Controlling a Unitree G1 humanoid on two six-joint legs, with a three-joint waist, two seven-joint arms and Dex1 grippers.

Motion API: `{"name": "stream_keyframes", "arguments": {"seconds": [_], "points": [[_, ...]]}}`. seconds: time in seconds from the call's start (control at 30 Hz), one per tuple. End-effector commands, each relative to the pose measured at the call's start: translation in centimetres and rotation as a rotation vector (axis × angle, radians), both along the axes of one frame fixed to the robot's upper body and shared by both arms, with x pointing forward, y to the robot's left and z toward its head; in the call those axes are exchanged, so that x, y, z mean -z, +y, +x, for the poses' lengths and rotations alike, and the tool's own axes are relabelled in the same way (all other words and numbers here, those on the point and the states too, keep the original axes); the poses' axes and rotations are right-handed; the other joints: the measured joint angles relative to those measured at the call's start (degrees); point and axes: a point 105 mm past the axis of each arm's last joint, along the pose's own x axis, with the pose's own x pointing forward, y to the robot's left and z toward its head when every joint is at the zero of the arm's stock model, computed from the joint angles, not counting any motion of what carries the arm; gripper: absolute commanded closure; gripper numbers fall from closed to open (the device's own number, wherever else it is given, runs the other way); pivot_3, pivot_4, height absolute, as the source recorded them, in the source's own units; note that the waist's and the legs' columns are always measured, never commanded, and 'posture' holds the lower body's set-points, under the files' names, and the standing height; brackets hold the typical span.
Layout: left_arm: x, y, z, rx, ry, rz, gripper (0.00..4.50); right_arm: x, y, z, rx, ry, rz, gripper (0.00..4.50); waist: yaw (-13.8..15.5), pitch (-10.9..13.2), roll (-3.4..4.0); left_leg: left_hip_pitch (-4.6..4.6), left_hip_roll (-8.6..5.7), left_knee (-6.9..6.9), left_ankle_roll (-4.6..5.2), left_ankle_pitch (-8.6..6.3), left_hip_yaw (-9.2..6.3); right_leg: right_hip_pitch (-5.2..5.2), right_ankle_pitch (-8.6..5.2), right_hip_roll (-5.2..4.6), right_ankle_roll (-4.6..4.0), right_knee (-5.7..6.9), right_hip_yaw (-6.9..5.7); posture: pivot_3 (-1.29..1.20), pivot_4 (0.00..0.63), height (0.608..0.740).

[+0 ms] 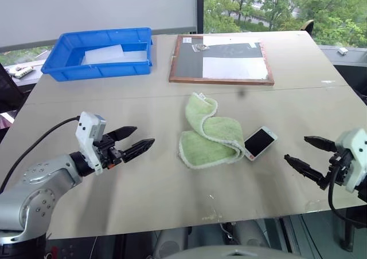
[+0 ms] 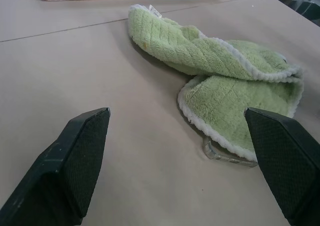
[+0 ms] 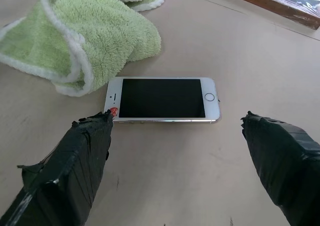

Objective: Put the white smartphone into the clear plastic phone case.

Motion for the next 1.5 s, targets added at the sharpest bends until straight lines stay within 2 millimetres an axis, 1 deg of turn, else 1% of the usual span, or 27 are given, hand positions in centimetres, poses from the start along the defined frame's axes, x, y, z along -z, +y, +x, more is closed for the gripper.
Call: {"name": "stream_keyframes", "arguments": {"seconds": [0.03, 0.1, 0.2, 0.3, 0.37, 0.47, 0.53, 0.63, 0.7, 0.8, 0.83, 0.87, 0.93, 0.97, 1.0, 1.03, 1.07, 1.13, 1.17, 1.2, 1.27, 1.3, 1.4, 1.5], "points": [[-1.0, -0.5, 0.5, 0.005, -0.053, 0.0, 0.05, -1.2, 0.2, 0.3, -0.007, -0.063, 0.005, 0.0, 0.0, 0.0, 0.0, 0.0, 0.0, 0.0, 0.0, 0.0, 0.0, 0.0, 0.0, 0.0, 0.0, 0.0, 0.0, 0.0, 0.15, 0.74], [-1.1, -2.0, 1.1, 0.036, -0.068, -0.008, 0.05, -1.5, 1.0, 0.4, -0.03, -0.084, 0.036, 0.0, 0.2, 0.0, -0.02, 0.0, -0.01, 0.01, 0.0, 0.0, 0.0, 0.01, 0.0, 0.0, 0.0, 0.0, 0.0, 0.0, 0.15, 0.74], [-1.1, -2.8, 1.5, 0.056, -0.079, -0.011, 0.05, -1.8, 1.8, 0.2, -0.059, -0.105, 0.05, 0.0, 0.2, 0.0, -0.03, 0.01, -0.02, 0.05, 0.0, 0.0, -0.02, 0.05, 0.0, 0.02, 0.01, 0.0, -0.01, 0.0, 0.15, 0.74], [-0.9, -5.1, 1.8, 0.145, -0.041, 0.068, 0.05, -2.8, 3.9, -0.7, -0.153, -0.148, 0.096, 0.0, 0.2, 0.0, -0.03, -0.01, -0.02, 0.02, 0.0, 0.0, 0.0, 0.04, 0.01, 0.02, 0.0, 0.0, 0.0, 0.0, 0.15, 0.74], [-0.8, -6.1, 2.0, 0.21, -0.018, 0.088, 0.05, -2.7, 4.3, -1.1, -0.178, -0.136, 0.085, 0.0, 0.3, 0.0, -0.03, -0.03, -0.04, 0.02, 0.0, 0.0, -0.06, 0.04, 0.01, 0.05, 0.01, 0.0, -0.04, 0.0, 0.15, 0.74], [-1.5, -7.9, 3.2, 0.305, -0.056, 0.123, 0.05, -2.5, 4.9, -2.1, -0.215, -0.101, 0.091, 0.0, 0.5, 0.0, -0.05, -0.03, -0.06, 0.04, 0.0, 0.0, -0.06, 0.06, 0.01, 0.05, 0.02, 0.0, -0.04, 0.0, 0.15, 0.74], [-1.3, -9.6, 4.5, 0.372, -0.088, 0.196, 0.05, -2.4, 5.2, -3.0, -0.234, -0.084, 0.096, 0.0, 1.0, 0.0, -0.06, -0.04, -0.08, 0.1, 0.0, 0.0, -0.08, 0.07, 0.01, 0.06, 0.02, 0.01, -0.06, 0.0, 0.15, 0.74], [-0.4, -11.7, 5.6, 0.484, -0.14, 0.295, 0.05, -2.2, 5.4, -3.6, -0.22, -0.08, 0.093, 0.0, 1.0, 0.0, -0.06, -0.01, -0.09, 0.11, 0.0, 0.0, -0.04, 0.11, 0.01, 0.08, 0.02, 0.01, -0.01, 0.0, 0.15, 0.74], [0.1, -12.7, 6.1, 0.532, -0.165, 0.334, 0.05, -2.1, 5.5, -3.8, -0.215, -0.075, 0.101, 0.0, 0.9, 0.1, -0.08, 0.0, -0.06, 0.09, 0.0, 0.0, 0.02, 0.1, 0.01, 0.08, 0.02, -0.01, 0.06, 0.0, 0.15, 0.74], [2.1, -13.9, 7.0, 0.589, -0.162, 0.421, 0.05, -1.6, 5.5, -4.1, -0.195, -0.058, 0.093, 0.0, 0.9, 0.1, -0.1, -0.03, -0.09, 0.09, 0.0, 0.0, 0.0, 0.11, 0.02, 0.08, 0.02, -0.02, 0.05, 0.0, 0.15, 0.74], [2.9, -14.3, 7.6, 0.584, -0.167, 0.451, 0.05, -1.4, 5.4, -4.2, -0.18, -0.056, 0.095, 0.0, 0.8, 0.1, -0.1, -0.02, -0.09, 0.09, 0.01, 0.0, 0.0, 0.11, 0.02, 0.08, 0.03, -0.01, 0.05, 0.0, 0.15, 0.74], [3.4, -14.7, 7.9, 0.588, -0.172, 0.469, 0.56, -1.4, 5.3, -4.2, -0.168, -0.058, 0.092, 0.0, 0.9, 0.1, -0.1, -0.03, -0.09, 0.09, 0.01, 0.0, 0.0, 0.1, 0.02, 0.08, 0.03, -0.02, 0.06, 0.0, 0.15, 0.74], [3.6, -15.4, 7.7, 0.623, -0.176, 0.449, 1.11, -1.2, 5.2, -4.3, -0.155, -0.061, 0.085, 0.0, 0.9, 0.1, -0.1, -0.03, -0.09, 0.1, 0.01, 0.0, -0.02, 0.11, 0.02, 0.08, 0.03, -0.01, 0.04, 0.0, 0.15, 0.74], [3.5, -15.4, 7.7, 0.625, -0.184, 0.439, 1.7, -1.2, 5.2, -4.3, -0.154, -0.062, 0.085, 0.0, 0.9, 0.1, -0.1, -0.03, -0.09, 0.11, 0.01, 0.0, -0.02, 0.11, 0.02, 0.08, 0.03, -0.01, 0.04, 0.0, 0.15, 0.74], [3.4, -15.3, 7.9, 0.621, -0.192, 0.436, 2.05, -1.2, 5.3, -4.3, -0.153, -0.063, 0.085, 0.0, 0.9, 0.1, -0.1, -0.03, -0.08, 0.11, 0.01, 0.0, -0.02, 0.11, 0.02, 0.08, 0.03, -0.01, 0.04, 0.0, 0.15, 0.74], [3.3, -15.2, 8.0, 0.613, -0.202, 0.434, 2.7, -1.1, 5.3, -4.3, -0.152, -0.063, 0.086, 0.0, 0.9, 0.1, -0.1, -0.04, -0.07, 0.11, 0.01, 0.0, -0.03, 0.11, 0.02, 0.08, 0.03, -0.01, 0.04, 0.0, 0.15, 0.74], [3.1, -15.1, 8.1, 0.608, -0.215, 0.427, 2.98, -1.0, 5.3, -4.3, -0.151, -0.063, 0.086, 0.0, 0.9, 0.1, -0.1, -0.03, -0.07, 0.11, 0.01, 0.0, -0.04, 0.11, 0.02, 0.08, 0.03, -0.01, 0.03, 0.0, 0.15, 0.74], [2.1, -14.9, 8.2, 0.582, -0.24, 0.37, 3.91, -0.9, 5.4, -4.2, -0.154, -0.066, 0.084, 0.0, 0.9, 0.1, -0.1, -0.04, -0.07, 0.12, 0.01, 0.0, -0.06, 0.11, 0.02, 0.08, 0.04, -0.01, 0.01, 0.0, 0.15, 0.74], [1.4, -14.7, 8.1, 0.565, -0.253, 0.334, 4.23, -0.9, 5.4, -4.1, -0.156, -0.07, 0.084, 0.0, 0.9, 0.1, -0.09, -0.03, -0.07, 0.14, 0.01, 0.0, -0.06, 0.11, 0.03, 0.08, 0.05, 0.0, 0.01, 0.0, 0.15, 0.74], [0.8, -14.4, 8.1, 0.549, -0.269, 0.308, 4.43, -1.0, 5.4, -4.1, -0.157, -0.075, 0.085, 0.0, 0.9, 0.1, -0.1, -0.04, -0.06, 0.15, 0.01, 0.0, -0.08, 0.11, 0.03, 0.08, 0.05, 0.0, 0.0, 0.0, 0.15, 0.74], [-0.1, -13.7, 8.2, 0.512, -0.288, 0.274, 4.43, -1.0, 5.5, -3.8, -0.158, -0.086, 0.089, 0.0, 0.8, 0.1, -0.09, -0.04, -0.05, 0.15, 0.01, 0.0, -0.07, 0.11, 0.09, 0.08, 0.15, 0.01, 0.0, 0.0, 0.15, 0.74], [-0.8, -12.9, 8.5, 0.464, -0.29, 0.252, 4.43, -1.1, 5.5, -3.7, -0.155, -0.094, 0.096, 0.0, 0.8, 0.1, -0.1, -0.04, -0.05, 0.15, 0.01, 0.0, -0.09, 0.11, 0.14, 0.08, 0.24, 0.01, -0.02, 0.0, 0.15, 0.74], [-3.7, -9.0, 9.8, 0.261, -0.324, 0.201, 4.43, -1.1, 5.9, -3.0, -0.169, -0.104, 0.118, 0.0, 0.6, 0.1, -0.1, -0.04, -0.03, 0.18, 0.01, 0.0, -0.1, 0.11, 0.14, 0.08, 0.25, 0.02, -0.04, 0.0, 0.15, 0.74], [-5.5, -5.8, 10.8, 0.071, -0.36, 0.179, 4.43, -1.2, 6.4, -2.4, -0.202, -0.109, 0.126, 0.0, 0.1, 0.1, -0.1, -0.02, -0.03, 0.2, 0.01, 0.0, -0.14, 0.11, 0.14, 0.09, 0.25, 0.08, -0.07, 0.0, 0.15, 0.74]]}}
